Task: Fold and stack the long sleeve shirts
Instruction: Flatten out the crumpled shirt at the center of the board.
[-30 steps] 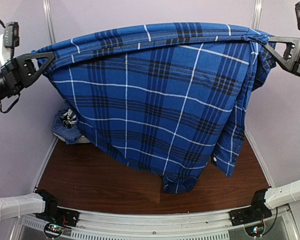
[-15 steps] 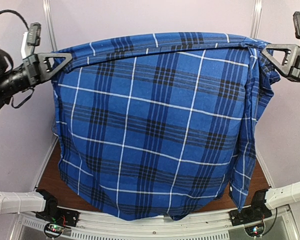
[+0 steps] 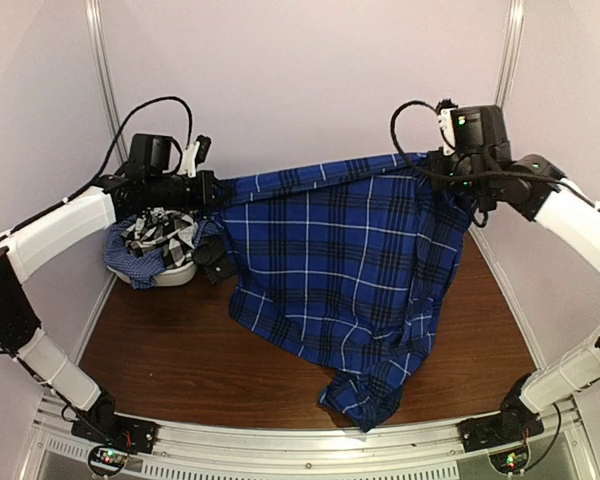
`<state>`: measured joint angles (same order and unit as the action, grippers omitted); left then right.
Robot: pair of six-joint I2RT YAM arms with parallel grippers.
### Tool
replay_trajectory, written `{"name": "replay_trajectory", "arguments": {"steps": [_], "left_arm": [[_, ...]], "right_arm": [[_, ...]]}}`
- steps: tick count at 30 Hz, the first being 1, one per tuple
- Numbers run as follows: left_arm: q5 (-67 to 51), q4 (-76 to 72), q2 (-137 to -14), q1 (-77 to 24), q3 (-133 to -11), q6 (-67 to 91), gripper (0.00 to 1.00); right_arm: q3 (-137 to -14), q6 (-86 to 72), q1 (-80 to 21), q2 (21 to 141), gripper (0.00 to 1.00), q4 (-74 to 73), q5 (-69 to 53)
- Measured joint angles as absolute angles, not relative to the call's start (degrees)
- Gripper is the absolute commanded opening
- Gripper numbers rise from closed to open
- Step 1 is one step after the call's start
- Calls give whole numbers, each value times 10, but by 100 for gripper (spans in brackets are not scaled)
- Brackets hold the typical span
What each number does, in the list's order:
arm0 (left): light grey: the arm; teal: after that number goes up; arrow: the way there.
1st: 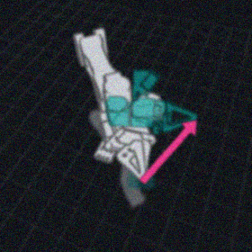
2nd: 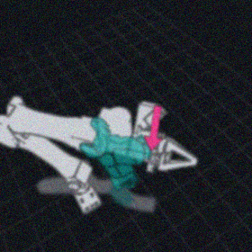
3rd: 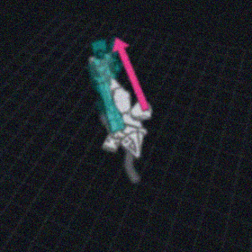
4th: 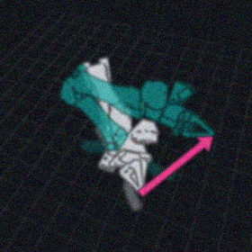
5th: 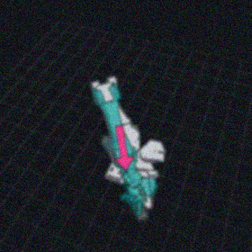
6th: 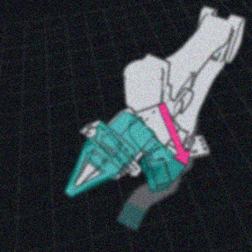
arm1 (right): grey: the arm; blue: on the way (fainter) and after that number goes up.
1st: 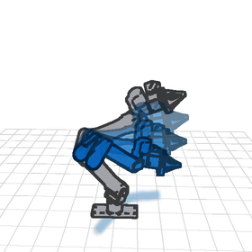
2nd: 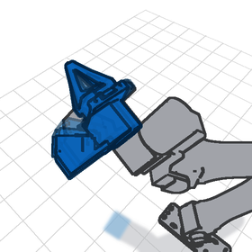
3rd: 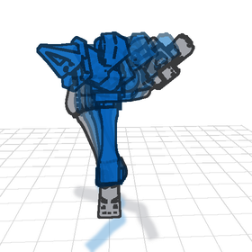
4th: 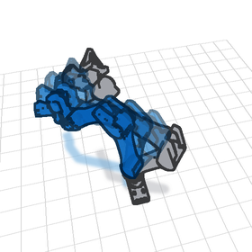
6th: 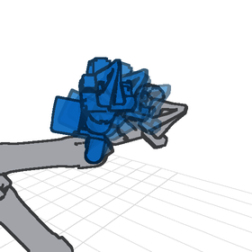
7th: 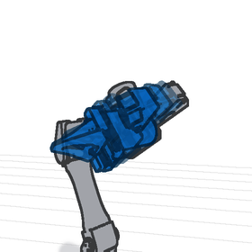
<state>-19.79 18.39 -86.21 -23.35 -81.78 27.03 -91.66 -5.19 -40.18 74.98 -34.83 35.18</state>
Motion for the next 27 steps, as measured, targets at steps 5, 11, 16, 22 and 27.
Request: {"name": "replay_trajectory", "arguments": {"steps": [5, 11, 16, 22, 27], "left_arm": [[-179, 144, -934, -233, -771, 262, 0], [-174, 134, -984, -230, -757, 260, 0], [-186, 136, -935, -224, -752, 251, 0], [-253, 156, -776, -223, -748, 243, 0], [-322, 189, -598, -240, -735, 246, 0]], "right_arm": [[-830, -37, -317, 840, 0, -298, 301], [-820, -27, -291, 908, 0, -287, 262], [-820, -27, -289, 856, 0, -307, 193], [-824, -37, -288, 680, 0, -367, 37], [-853, -65, -288, 554, 0, -426, -131]]}}
